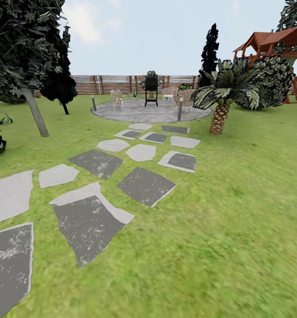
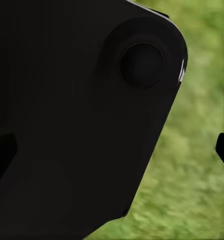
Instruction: Take the three Easter eggs out of the wicker basket on the lawn in the garden, then place them on the lawn next to a single tree (choose any tree) so that all three eggs are next to the same tree and none are left in the basket.
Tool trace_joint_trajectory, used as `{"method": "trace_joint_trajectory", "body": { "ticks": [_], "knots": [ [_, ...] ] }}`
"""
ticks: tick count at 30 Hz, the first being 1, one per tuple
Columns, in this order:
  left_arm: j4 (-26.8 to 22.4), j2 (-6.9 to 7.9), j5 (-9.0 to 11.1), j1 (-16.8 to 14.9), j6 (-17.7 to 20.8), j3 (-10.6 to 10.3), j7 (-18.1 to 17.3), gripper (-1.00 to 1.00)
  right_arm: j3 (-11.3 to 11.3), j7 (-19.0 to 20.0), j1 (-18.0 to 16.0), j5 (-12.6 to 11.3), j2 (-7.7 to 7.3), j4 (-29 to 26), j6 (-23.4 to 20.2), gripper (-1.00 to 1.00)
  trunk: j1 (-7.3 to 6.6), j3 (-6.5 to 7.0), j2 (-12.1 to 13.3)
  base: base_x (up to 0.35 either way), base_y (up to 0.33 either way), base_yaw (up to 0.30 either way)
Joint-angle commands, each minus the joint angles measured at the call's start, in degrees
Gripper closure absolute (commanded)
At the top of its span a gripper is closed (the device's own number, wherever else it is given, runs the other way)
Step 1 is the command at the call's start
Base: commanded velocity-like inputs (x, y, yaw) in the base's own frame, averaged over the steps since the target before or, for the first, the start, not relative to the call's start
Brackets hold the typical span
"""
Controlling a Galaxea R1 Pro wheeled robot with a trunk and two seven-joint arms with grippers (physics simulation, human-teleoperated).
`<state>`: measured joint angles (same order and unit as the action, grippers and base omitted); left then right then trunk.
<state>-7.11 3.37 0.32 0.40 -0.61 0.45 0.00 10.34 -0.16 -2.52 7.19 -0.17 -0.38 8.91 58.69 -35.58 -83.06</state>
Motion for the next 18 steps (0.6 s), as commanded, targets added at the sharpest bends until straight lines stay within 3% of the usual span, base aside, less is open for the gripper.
{"method": "trace_joint_trajectory", "body": {
  "ticks": [1,18],
  "knots": [
    [-0.1,-0.01,0.03,0.04,-0.06,0.04,0.0,-1.0,0.01,-0.02,-0.03,0.57,-0.03,0.03,0.14,-1.0,0.04,-0.04,-0.02,0.339,0.0,0.0],
    [-0.1,-0.05,0.03,0.04,-0.09,-0.01,0.0,-1.0,0.0,-0.19,-0.03,0.69,-0.02,-0.31,0.22,-1.0,0.04,-0.04,-0.02,0.339,0.0,0.0]
  ]
}}
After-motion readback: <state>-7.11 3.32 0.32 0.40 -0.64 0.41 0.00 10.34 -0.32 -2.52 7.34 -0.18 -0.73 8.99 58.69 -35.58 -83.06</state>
